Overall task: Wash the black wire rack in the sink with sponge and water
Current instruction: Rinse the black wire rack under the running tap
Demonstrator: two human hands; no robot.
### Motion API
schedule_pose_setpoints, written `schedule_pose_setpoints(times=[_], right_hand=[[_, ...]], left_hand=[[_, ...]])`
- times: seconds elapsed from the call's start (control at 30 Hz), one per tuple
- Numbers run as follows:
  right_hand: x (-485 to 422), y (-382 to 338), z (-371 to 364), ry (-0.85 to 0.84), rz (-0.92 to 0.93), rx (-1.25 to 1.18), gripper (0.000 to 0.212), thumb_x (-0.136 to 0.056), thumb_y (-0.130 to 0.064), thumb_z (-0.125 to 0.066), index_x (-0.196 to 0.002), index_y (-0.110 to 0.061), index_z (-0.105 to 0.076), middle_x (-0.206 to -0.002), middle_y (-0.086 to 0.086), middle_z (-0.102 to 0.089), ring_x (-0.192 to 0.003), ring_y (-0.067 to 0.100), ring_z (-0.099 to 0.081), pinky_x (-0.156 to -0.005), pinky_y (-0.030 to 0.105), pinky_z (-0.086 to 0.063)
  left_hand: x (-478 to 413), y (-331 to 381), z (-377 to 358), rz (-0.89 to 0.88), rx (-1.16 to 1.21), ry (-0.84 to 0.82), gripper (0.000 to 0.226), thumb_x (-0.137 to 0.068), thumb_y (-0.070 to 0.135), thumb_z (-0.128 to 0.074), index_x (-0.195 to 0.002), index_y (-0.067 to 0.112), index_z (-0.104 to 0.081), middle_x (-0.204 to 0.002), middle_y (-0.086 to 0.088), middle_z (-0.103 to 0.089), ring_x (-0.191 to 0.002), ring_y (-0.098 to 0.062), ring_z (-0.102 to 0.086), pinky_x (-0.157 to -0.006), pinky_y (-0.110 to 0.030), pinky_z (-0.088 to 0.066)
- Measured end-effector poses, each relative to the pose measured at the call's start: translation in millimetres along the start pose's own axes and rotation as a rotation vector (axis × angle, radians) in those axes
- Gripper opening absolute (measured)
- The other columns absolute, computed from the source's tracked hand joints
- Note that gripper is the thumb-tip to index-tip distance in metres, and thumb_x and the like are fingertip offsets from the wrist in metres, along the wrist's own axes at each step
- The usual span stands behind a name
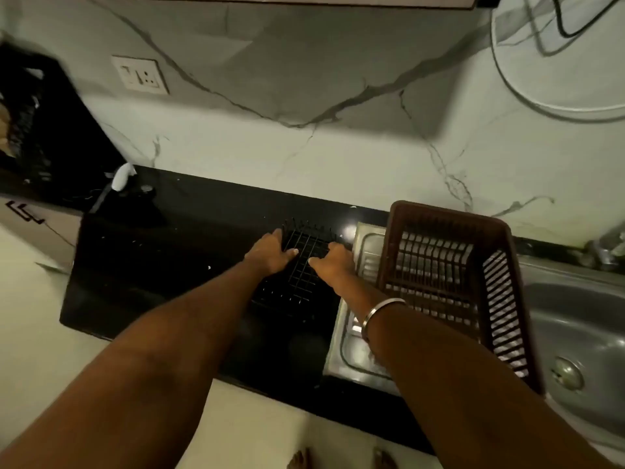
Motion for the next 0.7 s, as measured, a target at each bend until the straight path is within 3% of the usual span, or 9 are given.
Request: schedule_pose_setpoints(times=[0.2,0.3,0.37,0.43,0.5,0.57,0.6,0.7], right_hand=[[-7,6,-28,-0.041,-0.204,-0.286,0.079,-0.091,-0.019,-0.083,-0.156,-0.006,-0.04,-0.152,0.016,-0.049,-0.106,0.031,-0.065,-0.083,0.049,-0.065],[-13,8,-35,-0.053,-0.26,-0.362,0.068,-0.091,-0.009,-0.081,-0.149,-0.003,-0.046,-0.144,0.019,-0.053,-0.092,0.026,-0.064,-0.082,0.044,-0.064],[-16,9,-37,-0.07,-0.339,-0.5,0.047,-0.092,-0.001,-0.077,-0.133,-0.002,-0.053,-0.14,0.02,-0.055,-0.107,0.033,-0.067,-0.087,0.042,-0.063],[-13,6,-34,-0.143,-0.447,-0.68,0.014,-0.1,0.001,-0.065,-0.106,-0.006,-0.055,-0.136,0.022,-0.057,-0.127,0.034,-0.062,-0.105,0.046,-0.056],[-11,3,-30,-0.209,-0.488,-0.744,0.009,-0.106,0.0,-0.055,-0.101,-0.008,-0.055,-0.134,0.017,-0.06,-0.135,0.031,-0.058,-0.116,0.043,-0.046],[-13,2,-28,-0.2,-0.477,-0.721,0.006,-0.103,0.001,-0.06,-0.109,0.001,-0.06,-0.137,0.017,-0.062,-0.132,0.033,-0.061,-0.112,0.041,-0.049],[-14,3,-26,-0.183,-0.458,-0.724,0.015,-0.101,0.002,-0.065,-0.115,0.005,-0.062,-0.137,0.021,-0.063,-0.131,0.035,-0.063,-0.109,0.042,-0.053],[-9,1,-19,-0.143,-0.414,-0.735,0.026,-0.095,0.002,-0.073,-0.119,0.005,-0.064,-0.126,0.02,-0.066,-0.115,0.03,-0.071,-0.085,0.032,-0.061]], left_hand=[[-12,-25,-3,0.075,0.135,-0.075,0.054,-0.101,0.042,-0.07,-0.146,0.017,-0.052,-0.134,-0.011,-0.066,-0.115,-0.029,-0.067,-0.099,-0.047,-0.058],[-12,-29,-4,0.132,0.266,-0.097,0.045,-0.101,0.032,-0.073,-0.14,0.015,-0.06,-0.125,-0.008,-0.069,-0.1,-0.02,-0.066,-0.088,-0.038,-0.056],[-15,-30,-6,0.146,0.321,-0.104,0.05,-0.101,0.027,-0.073,-0.146,0.013,-0.057,-0.131,-0.011,-0.068,-0.092,-0.015,-0.066,-0.083,-0.036,-0.057],[-15,-28,-6,0.159,0.357,-0.075,0.06,-0.102,0.024,-0.072,-0.155,0.012,-0.047,-0.141,-0.014,-0.063,-0.091,-0.015,-0.065,-0.071,-0.032,-0.055],[-16,-27,-6,0.191,0.383,-0.046,0.059,-0.104,0.02,-0.069,-0.158,0.014,-0.045,-0.137,-0.012,-0.063,-0.089,-0.016,-0.066,-0.065,-0.031,-0.056],[-18,-27,-6,0.215,0.426,0.002,0.051,-0.105,0.014,-0.066,-0.153,0.015,-0.05,-0.131,-0.011,-0.065,-0.091,-0.019,-0.07,-0.074,-0.04,-0.065],[-19,-27,-5,0.221,0.46,0.033,0.048,-0.105,0.012,-0.065,-0.151,0.015,-0.053,-0.133,-0.012,-0.065,-0.093,-0.02,-0.071,-0.08,-0.043,-0.067],[-16,-20,1,0.212,0.548,0.098,0.04,-0.106,0.006,-0.061,-0.145,0.015,-0.058,-0.132,-0.012,-0.064,-0.092,-0.021,-0.071,-0.081,-0.044,-0.067]])
Point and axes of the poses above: each hand's wrist, its own x-axis away from the middle knuckle, its own z-axis out of the back of the hand, y = z × x, the point moved 2 cm from there along -x, towards the middle knuckle
